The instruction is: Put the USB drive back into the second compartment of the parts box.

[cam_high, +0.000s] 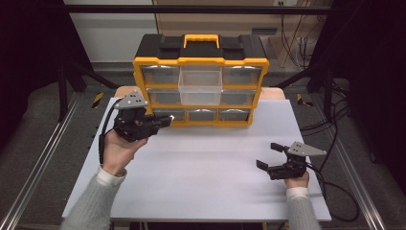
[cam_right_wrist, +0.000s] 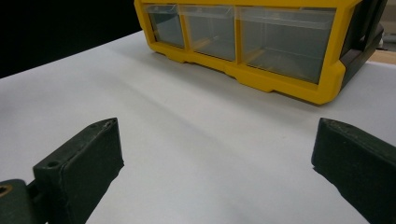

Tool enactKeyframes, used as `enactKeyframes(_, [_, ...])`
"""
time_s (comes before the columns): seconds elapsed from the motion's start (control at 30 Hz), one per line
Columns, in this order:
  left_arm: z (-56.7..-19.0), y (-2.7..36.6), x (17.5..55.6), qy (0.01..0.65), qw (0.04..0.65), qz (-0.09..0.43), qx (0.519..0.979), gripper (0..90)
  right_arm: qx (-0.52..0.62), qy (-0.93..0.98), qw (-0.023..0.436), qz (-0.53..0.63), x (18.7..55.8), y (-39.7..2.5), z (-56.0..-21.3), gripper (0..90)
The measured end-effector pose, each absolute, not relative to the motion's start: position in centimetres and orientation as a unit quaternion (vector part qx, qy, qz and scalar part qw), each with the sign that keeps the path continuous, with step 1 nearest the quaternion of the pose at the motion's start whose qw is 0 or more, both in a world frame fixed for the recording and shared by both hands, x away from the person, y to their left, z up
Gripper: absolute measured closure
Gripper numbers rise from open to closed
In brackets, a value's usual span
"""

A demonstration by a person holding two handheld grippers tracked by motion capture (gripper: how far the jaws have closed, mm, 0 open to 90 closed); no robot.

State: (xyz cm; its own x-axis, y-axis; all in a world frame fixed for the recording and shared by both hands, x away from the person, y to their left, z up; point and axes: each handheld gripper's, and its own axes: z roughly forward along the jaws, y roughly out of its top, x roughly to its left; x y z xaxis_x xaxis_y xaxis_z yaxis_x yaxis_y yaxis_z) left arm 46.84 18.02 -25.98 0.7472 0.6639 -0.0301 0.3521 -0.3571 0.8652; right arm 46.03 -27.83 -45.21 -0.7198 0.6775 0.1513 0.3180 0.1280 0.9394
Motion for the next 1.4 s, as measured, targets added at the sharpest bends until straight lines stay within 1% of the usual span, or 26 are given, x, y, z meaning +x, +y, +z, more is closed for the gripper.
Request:
enactKeyframes(0.33, [-24.6,17.7,47.0,0.311,0.478,0.168,0.804,79.1,0.338,0.734,0.158,0.567,46.0,-27.8,-45.2,2.2])
enactKeyframes(0.87, [-21.6,16.0,47.3,0.295,0.481,0.184,0.805,79.1,0.339,0.734,0.158,0.567,46.0,-27.8,-45.2,2.2])
enactKeyframes(1.4, [-19.8,15.3,49.0,0.31,0.49,0.181,0.794,79.0,0.338,0.735,0.159,0.566,46.1,-27.8,-45.3,2.2])
